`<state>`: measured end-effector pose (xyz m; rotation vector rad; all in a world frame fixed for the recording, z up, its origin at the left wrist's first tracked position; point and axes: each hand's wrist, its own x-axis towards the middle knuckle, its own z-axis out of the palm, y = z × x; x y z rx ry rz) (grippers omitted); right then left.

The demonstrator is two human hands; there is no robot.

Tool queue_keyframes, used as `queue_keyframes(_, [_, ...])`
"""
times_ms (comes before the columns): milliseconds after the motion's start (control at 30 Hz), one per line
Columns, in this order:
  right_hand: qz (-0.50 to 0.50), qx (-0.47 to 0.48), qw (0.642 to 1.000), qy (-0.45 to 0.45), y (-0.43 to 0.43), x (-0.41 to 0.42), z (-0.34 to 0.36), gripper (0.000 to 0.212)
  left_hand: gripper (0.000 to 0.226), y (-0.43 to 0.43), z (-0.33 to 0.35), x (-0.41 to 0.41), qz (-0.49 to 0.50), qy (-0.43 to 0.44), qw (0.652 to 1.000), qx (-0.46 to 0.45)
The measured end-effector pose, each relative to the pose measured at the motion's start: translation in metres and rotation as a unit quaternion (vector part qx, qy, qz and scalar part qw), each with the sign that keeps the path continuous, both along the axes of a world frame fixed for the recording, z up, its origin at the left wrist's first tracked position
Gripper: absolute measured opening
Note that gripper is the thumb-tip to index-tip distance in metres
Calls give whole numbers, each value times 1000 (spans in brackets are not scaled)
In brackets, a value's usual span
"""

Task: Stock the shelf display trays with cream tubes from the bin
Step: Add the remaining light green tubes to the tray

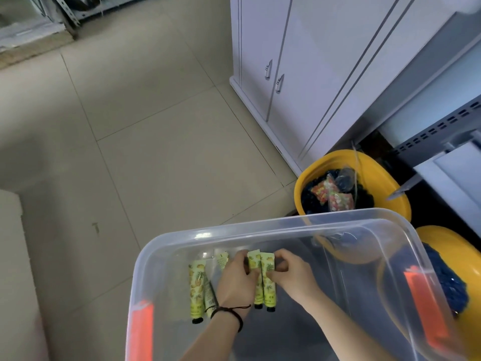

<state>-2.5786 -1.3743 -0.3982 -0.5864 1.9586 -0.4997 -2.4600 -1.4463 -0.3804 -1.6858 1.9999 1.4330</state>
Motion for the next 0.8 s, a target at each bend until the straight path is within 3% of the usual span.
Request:
queue_keyframes(233, [27, 8, 999, 24, 1, 1, 35, 9, 25, -16, 36, 18, -97, 57, 993, 23])
queue_keyframes(467, [79, -23, 992, 95, 0, -4, 134, 9, 19, -46, 122, 24, -247, 88, 963, -58])
queue_keyframes(600, [88, -72, 984, 139, -5, -5, 231, 12, 11, -71, 205, 26, -314, 109, 936, -119])
queue_keyframes(800, [52, -181, 957, 219, -32, -22, 408, 12, 14, -120, 393, -6, -393, 123, 884, -220])
